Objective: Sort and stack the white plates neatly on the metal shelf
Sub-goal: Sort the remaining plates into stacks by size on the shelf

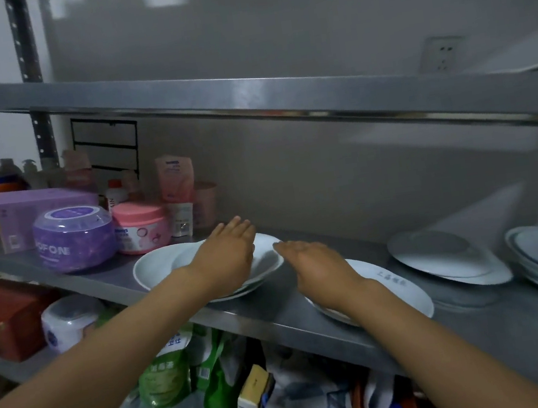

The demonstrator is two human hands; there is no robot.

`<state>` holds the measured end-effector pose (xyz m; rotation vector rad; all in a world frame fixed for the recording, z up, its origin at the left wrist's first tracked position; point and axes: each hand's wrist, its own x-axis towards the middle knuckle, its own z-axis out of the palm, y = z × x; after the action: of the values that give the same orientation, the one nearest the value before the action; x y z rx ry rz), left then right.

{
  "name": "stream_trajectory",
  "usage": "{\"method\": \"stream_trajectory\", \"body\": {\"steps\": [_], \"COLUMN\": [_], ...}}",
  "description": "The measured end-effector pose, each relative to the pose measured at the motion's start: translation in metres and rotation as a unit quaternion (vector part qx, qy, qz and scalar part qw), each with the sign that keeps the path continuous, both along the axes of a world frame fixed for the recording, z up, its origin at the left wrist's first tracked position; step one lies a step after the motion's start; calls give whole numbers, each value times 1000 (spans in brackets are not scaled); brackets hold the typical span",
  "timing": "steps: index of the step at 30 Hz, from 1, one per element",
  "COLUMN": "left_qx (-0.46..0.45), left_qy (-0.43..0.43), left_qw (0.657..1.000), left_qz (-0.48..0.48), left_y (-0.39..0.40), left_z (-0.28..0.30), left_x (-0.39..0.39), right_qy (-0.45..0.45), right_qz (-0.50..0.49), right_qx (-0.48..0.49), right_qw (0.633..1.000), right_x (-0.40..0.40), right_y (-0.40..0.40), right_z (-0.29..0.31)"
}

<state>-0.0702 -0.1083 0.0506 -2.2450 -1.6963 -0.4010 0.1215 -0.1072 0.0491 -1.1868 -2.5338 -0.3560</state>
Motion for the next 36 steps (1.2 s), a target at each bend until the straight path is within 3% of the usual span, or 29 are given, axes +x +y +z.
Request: {"method": "stream_trajectory", "body": {"steps": [7, 14, 20, 23, 27, 36], "left_qx": [-4, 5, 27, 23, -24, -116], "left_qy": [29, 21, 49, 83, 68, 88], "left_qw": [998, 990, 978, 969, 970, 969], "left_qz": [-51, -139, -202, -232, -232, -198], "left_y": [16, 32, 45, 47, 59, 97], "left_z": [2, 7, 13, 15, 15, 2], "left_x": [66, 145, 210, 240, 274, 334], "right_qy": [59, 159, 146, 183, 323, 362], "right_qz": [-93, -222, -297, -312, -344, -343], "right_qx": [25, 58, 116, 131, 121, 96], "right_qw": [994, 960, 937, 923, 873, 862], "right_x": [86, 184, 245, 265, 269, 272], "right_y": [4, -1, -2, 1, 8, 8], "right_z": [3, -20, -52, -59, -63, -66]}}
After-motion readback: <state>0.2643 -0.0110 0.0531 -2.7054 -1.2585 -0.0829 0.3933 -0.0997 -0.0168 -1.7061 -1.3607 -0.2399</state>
